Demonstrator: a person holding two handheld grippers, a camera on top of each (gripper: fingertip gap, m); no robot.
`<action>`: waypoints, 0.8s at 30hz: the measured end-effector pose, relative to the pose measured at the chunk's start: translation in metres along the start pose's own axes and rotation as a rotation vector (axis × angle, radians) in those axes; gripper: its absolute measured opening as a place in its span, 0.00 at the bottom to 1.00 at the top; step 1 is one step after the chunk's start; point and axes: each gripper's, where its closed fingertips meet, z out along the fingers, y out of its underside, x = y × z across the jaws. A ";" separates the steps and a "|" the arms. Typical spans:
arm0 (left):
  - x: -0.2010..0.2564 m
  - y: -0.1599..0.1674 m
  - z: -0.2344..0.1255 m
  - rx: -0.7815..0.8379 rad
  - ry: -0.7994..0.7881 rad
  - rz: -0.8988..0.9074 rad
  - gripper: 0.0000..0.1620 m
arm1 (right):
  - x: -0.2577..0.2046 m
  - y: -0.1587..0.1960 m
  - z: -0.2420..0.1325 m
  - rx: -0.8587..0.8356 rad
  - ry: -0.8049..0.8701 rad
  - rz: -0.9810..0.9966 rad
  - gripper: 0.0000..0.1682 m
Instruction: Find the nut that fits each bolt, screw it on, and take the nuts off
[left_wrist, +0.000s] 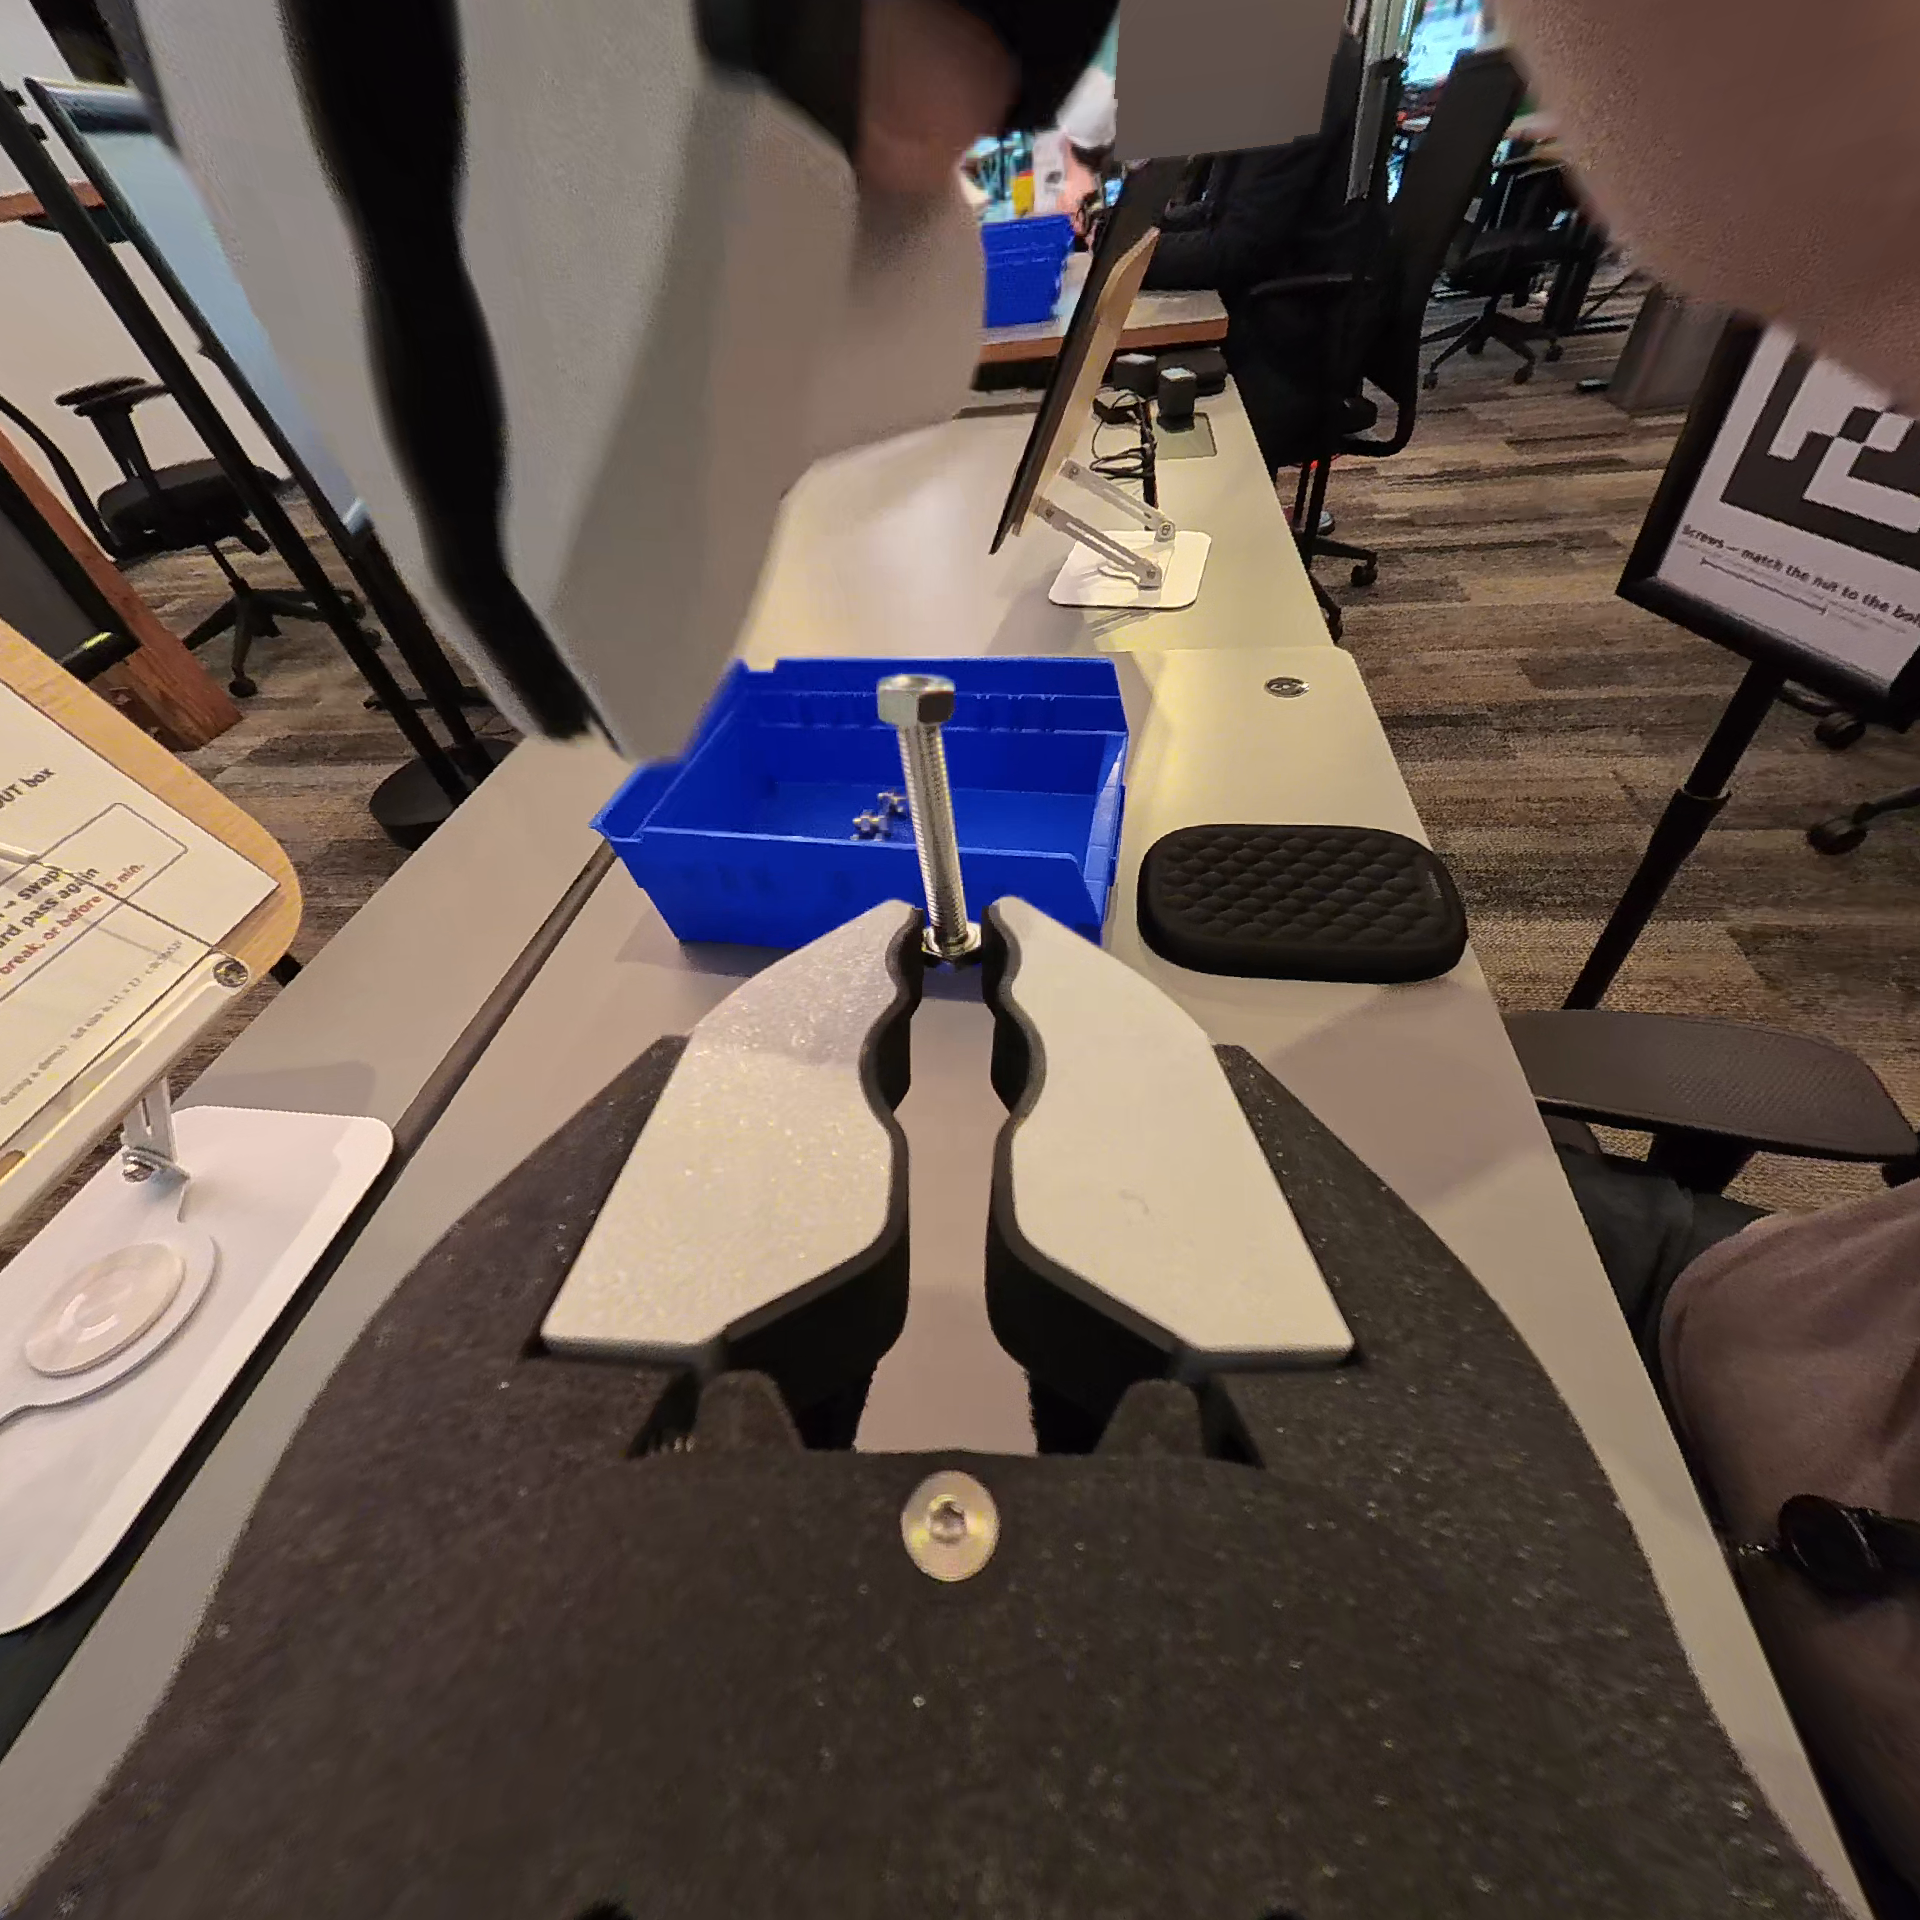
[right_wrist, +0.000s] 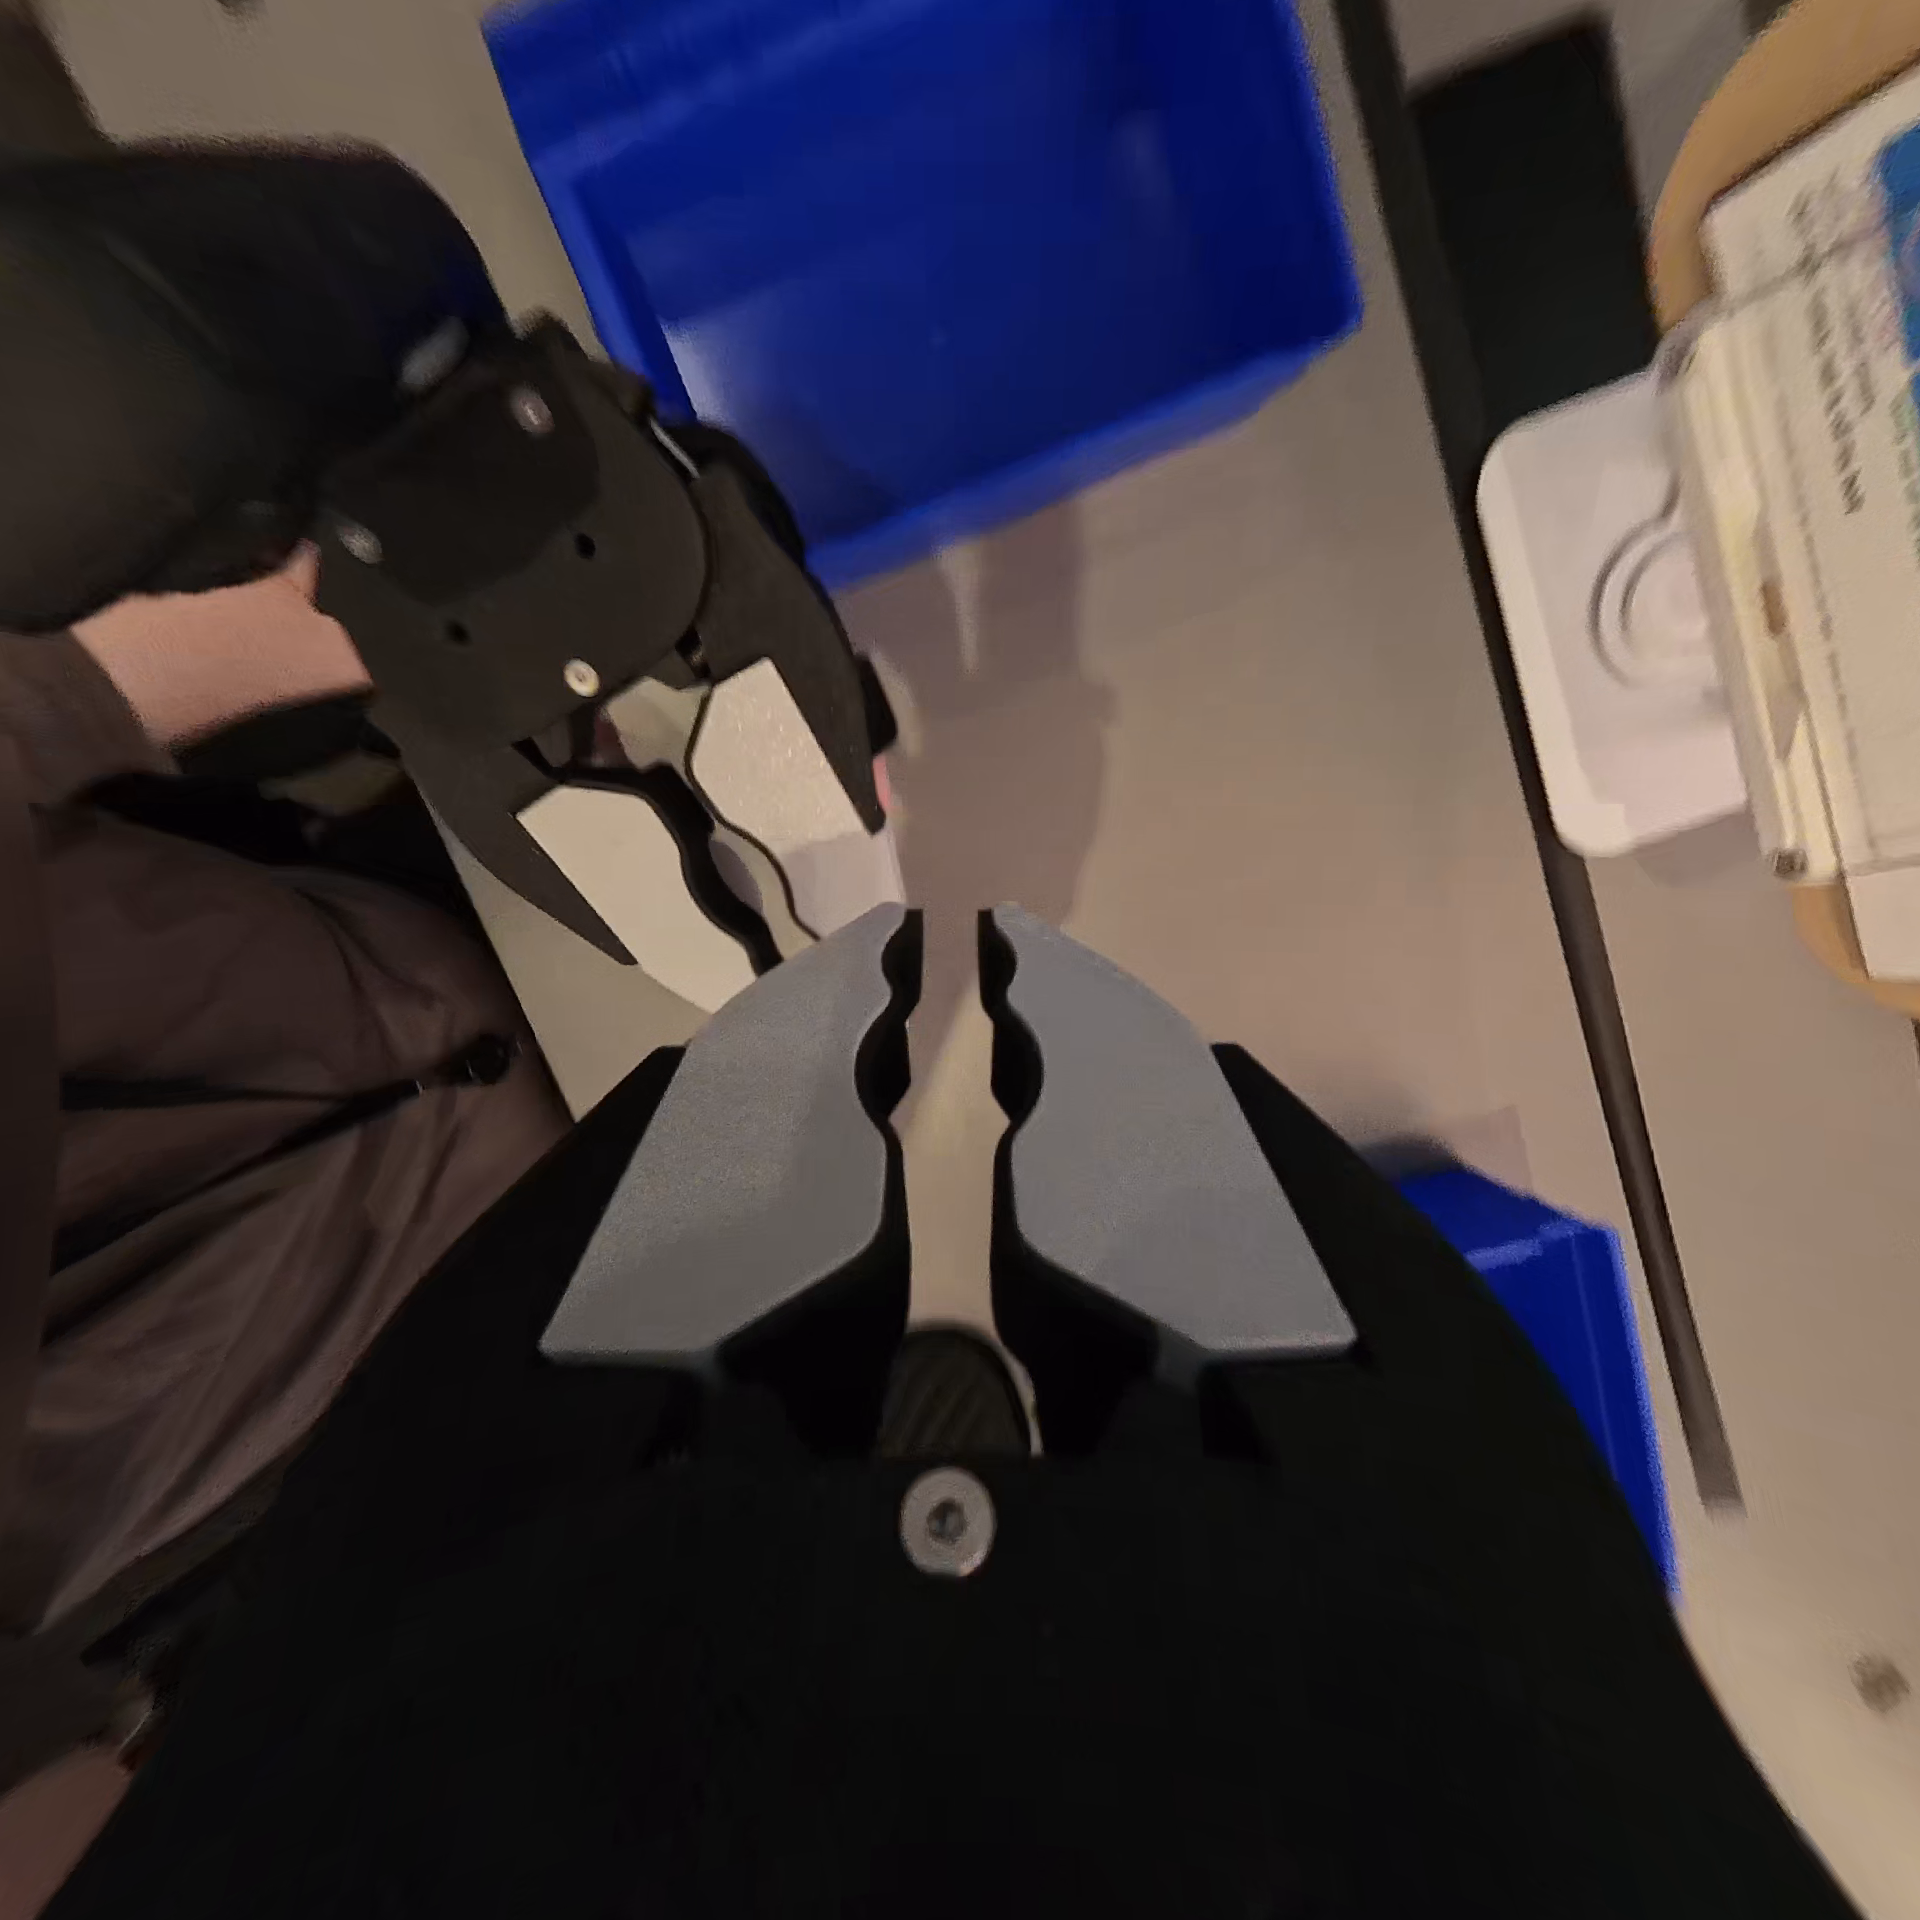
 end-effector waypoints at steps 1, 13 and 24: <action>0.002 -0.001 0.000 0.002 0.009 -0.002 0.06 | 0.002 -0.006 -0.008 0.094 -0.023 -0.001 0.07; 0.024 -0.015 0.003 0.126 0.182 -0.042 0.06 | 0.001 0.061 -0.081 1.330 -0.405 -0.193 0.19; 0.028 -0.005 0.019 0.102 0.204 -0.031 0.06 | -0.030 0.067 -0.051 1.339 -0.338 -0.351 0.16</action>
